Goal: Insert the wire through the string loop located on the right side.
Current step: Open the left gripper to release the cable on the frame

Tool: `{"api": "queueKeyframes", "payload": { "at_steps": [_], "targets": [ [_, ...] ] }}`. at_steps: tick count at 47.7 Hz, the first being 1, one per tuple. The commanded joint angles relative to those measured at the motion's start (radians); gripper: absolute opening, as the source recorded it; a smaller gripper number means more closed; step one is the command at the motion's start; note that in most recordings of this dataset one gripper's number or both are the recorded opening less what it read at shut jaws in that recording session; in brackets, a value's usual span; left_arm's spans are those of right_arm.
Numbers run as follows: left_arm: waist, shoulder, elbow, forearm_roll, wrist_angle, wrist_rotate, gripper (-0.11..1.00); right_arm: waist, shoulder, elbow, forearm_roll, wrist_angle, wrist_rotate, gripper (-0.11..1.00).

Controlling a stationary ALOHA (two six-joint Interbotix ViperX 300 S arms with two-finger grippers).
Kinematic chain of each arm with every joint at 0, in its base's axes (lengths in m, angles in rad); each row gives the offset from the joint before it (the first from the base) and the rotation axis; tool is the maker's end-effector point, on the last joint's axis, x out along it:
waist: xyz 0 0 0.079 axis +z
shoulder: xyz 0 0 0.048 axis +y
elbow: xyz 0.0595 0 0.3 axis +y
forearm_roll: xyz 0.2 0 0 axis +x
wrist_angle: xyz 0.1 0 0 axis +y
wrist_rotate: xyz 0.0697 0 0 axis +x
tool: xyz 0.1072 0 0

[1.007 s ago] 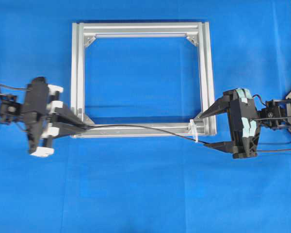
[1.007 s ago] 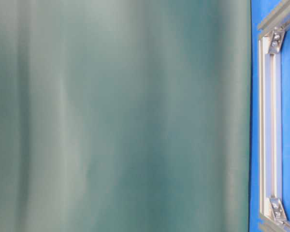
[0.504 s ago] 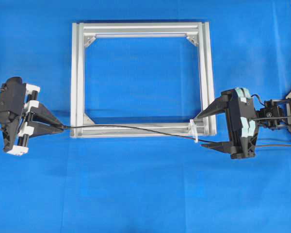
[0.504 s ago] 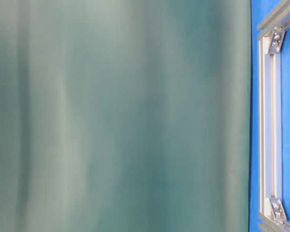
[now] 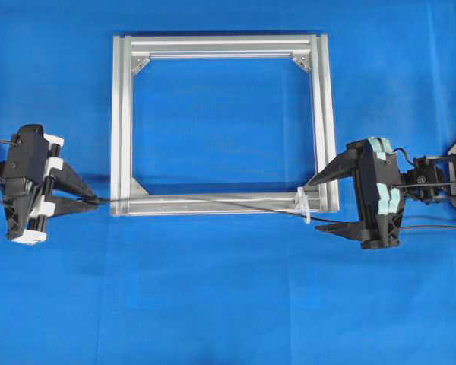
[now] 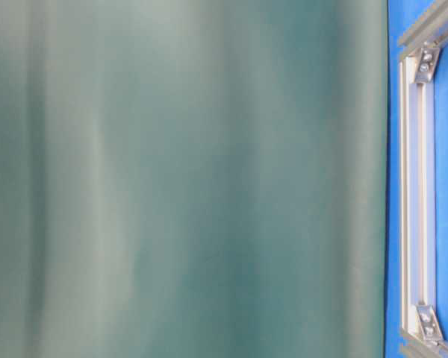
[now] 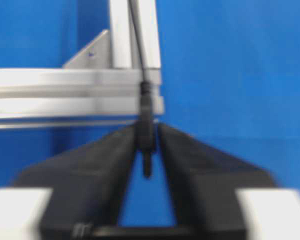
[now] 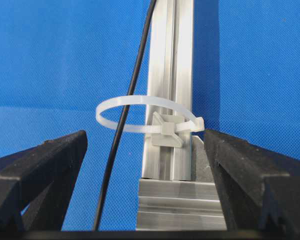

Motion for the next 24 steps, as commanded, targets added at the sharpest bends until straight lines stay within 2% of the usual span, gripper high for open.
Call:
{"api": "queueKeyframes", "payload": {
  "at_steps": [1, 6, 9, 16, 24],
  "targets": [
    [-0.005, -0.003, -0.015, 0.003, -0.002, -0.002, 0.35, -0.002, -0.017, -0.017, 0.002, -0.003, 0.000, 0.84],
    [-0.005, -0.003, -0.014, 0.003, 0.017, 0.000, 0.69, -0.002, -0.017, -0.018, 0.002, 0.002, 0.000, 0.84],
    [-0.005, -0.006, -0.015, 0.002, 0.028, 0.000, 0.81, -0.002, -0.017, -0.020, 0.002, 0.005, 0.000, 0.84],
    [-0.005, -0.020, -0.014, 0.002, 0.040, 0.000, 0.75, -0.002, -0.026, -0.029, 0.002, 0.021, 0.000, 0.84],
    [-0.005, -0.064, -0.029, 0.003, 0.057, 0.002, 0.75, -0.002, -0.071, -0.048, 0.002, 0.075, -0.002, 0.84]
  ]
}}
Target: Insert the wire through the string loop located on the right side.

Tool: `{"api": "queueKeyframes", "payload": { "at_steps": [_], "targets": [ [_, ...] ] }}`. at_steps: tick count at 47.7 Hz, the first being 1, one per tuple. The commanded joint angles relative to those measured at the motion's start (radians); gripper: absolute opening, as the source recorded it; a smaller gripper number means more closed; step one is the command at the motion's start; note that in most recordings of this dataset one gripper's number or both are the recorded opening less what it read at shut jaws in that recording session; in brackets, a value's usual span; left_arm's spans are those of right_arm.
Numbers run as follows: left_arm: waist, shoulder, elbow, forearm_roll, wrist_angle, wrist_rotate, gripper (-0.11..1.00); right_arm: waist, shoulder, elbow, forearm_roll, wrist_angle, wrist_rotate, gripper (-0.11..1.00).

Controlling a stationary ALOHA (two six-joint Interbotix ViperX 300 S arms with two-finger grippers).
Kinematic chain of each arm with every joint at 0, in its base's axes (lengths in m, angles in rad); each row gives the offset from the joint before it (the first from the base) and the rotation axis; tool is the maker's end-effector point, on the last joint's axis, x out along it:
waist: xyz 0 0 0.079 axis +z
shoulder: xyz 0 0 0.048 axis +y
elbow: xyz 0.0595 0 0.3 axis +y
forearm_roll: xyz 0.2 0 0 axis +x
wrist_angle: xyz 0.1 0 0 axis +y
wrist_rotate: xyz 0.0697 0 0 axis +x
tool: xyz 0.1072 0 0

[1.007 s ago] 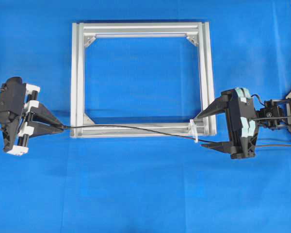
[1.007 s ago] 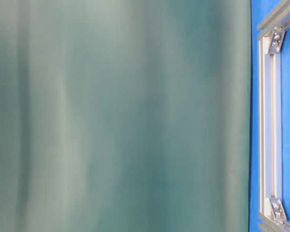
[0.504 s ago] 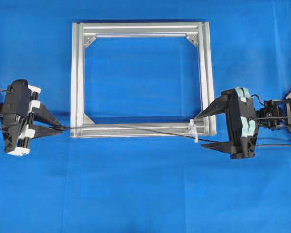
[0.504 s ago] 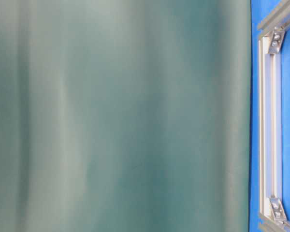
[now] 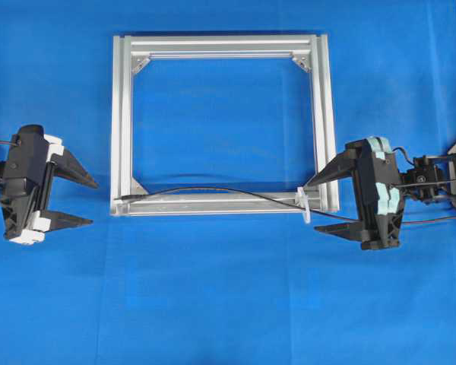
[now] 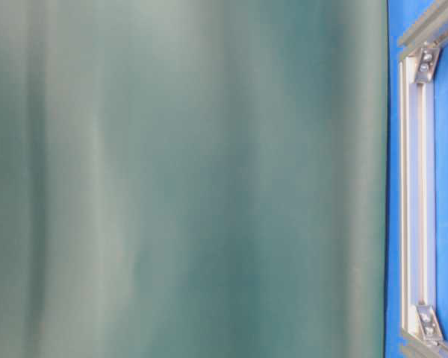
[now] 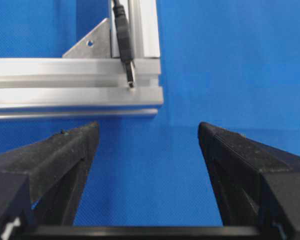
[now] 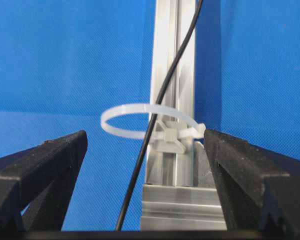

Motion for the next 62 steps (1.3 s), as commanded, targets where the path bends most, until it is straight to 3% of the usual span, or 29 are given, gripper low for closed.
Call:
{"api": "queueKeyframes", "payload": {
  "at_steps": [1, 13, 23, 62],
  "targets": [
    [-0.003, -0.037, -0.029, 0.002, 0.009, 0.002, 0.74, -0.002, -0.044, -0.028, 0.002, 0.028, -0.002, 0.84],
    [0.000, -0.156, -0.084, 0.003, 0.106, 0.006, 0.74, -0.003, -0.175, -0.061, 0.000, 0.161, -0.005, 0.84],
    [0.011, -0.250, -0.126, 0.003, 0.193, 0.008, 0.74, -0.005, -0.256, -0.069, -0.002, 0.206, -0.005, 0.84],
    [0.038, -0.295, -0.112, 0.002, 0.241, 0.009, 0.74, -0.008, -0.252, -0.069, -0.011, 0.207, -0.008, 0.84]
  ]
}}
